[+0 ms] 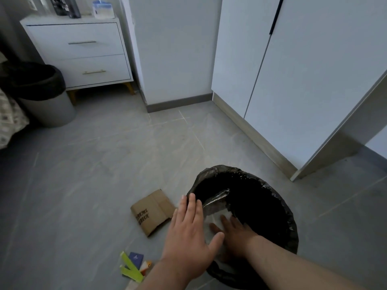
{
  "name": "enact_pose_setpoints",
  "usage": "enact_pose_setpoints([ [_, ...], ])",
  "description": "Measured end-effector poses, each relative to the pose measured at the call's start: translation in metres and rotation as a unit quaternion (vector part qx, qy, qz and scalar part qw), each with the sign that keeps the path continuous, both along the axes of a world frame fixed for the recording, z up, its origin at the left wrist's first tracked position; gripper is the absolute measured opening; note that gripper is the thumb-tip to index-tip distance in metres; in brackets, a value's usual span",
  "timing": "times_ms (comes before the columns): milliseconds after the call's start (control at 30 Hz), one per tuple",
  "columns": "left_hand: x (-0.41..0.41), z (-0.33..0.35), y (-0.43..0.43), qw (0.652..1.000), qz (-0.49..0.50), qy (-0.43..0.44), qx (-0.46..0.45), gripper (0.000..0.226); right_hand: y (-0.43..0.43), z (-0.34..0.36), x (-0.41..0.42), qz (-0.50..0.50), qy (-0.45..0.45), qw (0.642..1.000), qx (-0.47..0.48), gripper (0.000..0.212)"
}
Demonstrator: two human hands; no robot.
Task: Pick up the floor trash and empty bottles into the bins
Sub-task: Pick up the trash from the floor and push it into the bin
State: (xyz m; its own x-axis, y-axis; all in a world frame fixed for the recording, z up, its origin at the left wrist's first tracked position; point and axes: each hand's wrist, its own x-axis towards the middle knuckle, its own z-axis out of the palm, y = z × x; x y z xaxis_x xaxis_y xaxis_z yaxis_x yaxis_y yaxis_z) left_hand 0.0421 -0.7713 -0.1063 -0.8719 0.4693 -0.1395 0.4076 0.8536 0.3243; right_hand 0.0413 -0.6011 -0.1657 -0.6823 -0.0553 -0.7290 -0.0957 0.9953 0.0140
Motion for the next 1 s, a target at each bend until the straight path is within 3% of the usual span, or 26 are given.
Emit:
enact_pose_setpoints([
  [200,-0.004,0.005,-0.012,0.999,-0.021,-0.004,0.026,0.086,0.005,0.048,0.002,0.016,0.104,0.994,-0.024,0.108],
  [300,-0.001,0.014,-0.049,0.998,-0.005,0.031,0.054,0.086,-0.013,0.093,-0.006,-0.013,0.225,0.966,-0.123,0.092],
  [400,0.010,0.012,-0.105,0.996,0.059,0.034,0.058,0.102,-0.056,0.120,-0.017,-0.084,0.293,0.918,-0.254,0.070],
  [500,0.024,0.003,-0.166,0.989,0.140,-0.012,0.047,0.125,-0.112,0.129,-0.025,-0.080,0.276,0.906,-0.311,0.062],
  [567,0.034,-0.003,-0.203,0.978,0.194,-0.035,0.062,0.128,-0.145,0.124,-0.027,-0.056,0.256,0.913,-0.314,0.058],
  [700,0.048,-0.025,-0.259,0.956,0.276,-0.059,0.081,0.098,-0.194,0.099,-0.027,-0.043,0.212,0.927,-0.306,0.043],
  [833,0.059,-0.072,-0.300,0.926,0.359,-0.106,0.058,0.056,-0.222,0.049,-0.023,-0.094,0.090,0.949,-0.286,0.039],
  [933,0.065,-0.104,-0.327,0.898,0.409,-0.145,0.067,0.047,-0.230,0.011,-0.016,-0.065,0.040,0.969,-0.236,0.022],
  [1000,0.064,-0.128,-0.350,0.879,0.441,-0.168,0.069,0.036,-0.232,-0.007,-0.013,-0.028,0.013,0.981,-0.190,0.023],
])
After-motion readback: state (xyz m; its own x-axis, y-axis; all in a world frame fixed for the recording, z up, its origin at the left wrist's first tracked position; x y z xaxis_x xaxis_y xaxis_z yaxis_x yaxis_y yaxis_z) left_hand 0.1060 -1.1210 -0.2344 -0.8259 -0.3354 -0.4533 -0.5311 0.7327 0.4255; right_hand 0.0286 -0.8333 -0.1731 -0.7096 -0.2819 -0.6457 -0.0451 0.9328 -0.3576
